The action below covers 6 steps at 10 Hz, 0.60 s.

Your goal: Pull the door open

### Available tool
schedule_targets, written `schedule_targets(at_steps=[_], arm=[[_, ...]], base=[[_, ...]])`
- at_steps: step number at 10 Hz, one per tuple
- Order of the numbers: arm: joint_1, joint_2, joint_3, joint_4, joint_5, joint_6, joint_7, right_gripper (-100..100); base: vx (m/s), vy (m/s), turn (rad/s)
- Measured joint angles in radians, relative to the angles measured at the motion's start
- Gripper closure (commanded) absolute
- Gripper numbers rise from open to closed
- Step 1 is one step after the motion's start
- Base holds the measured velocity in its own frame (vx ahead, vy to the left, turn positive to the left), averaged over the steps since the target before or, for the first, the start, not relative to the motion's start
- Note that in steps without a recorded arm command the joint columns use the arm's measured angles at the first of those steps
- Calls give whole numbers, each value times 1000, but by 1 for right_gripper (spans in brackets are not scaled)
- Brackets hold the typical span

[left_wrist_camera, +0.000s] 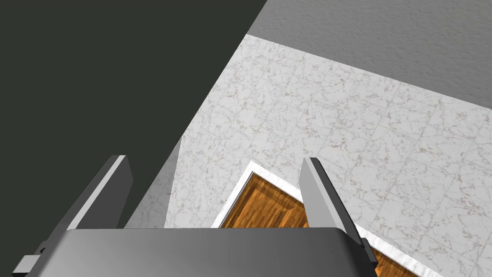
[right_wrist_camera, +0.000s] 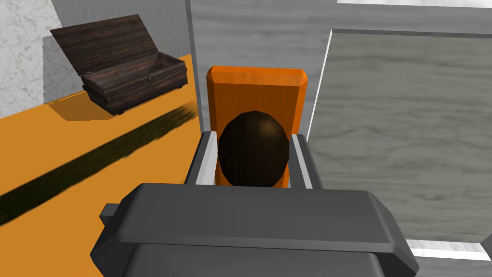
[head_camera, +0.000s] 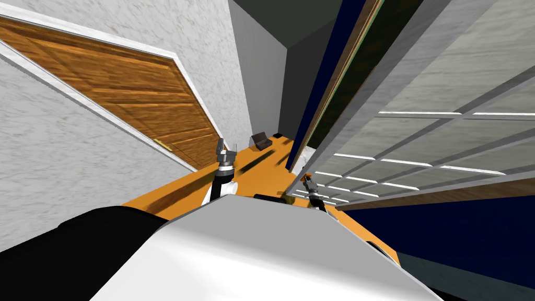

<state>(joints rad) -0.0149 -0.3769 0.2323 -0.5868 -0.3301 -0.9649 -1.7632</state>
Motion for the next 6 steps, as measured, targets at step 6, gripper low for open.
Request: schedule_targets(at_steps=[6], arm=[[56, -63, 60, -7, 32, -84, -78, 100]], base=[[-206, -53, 111]])
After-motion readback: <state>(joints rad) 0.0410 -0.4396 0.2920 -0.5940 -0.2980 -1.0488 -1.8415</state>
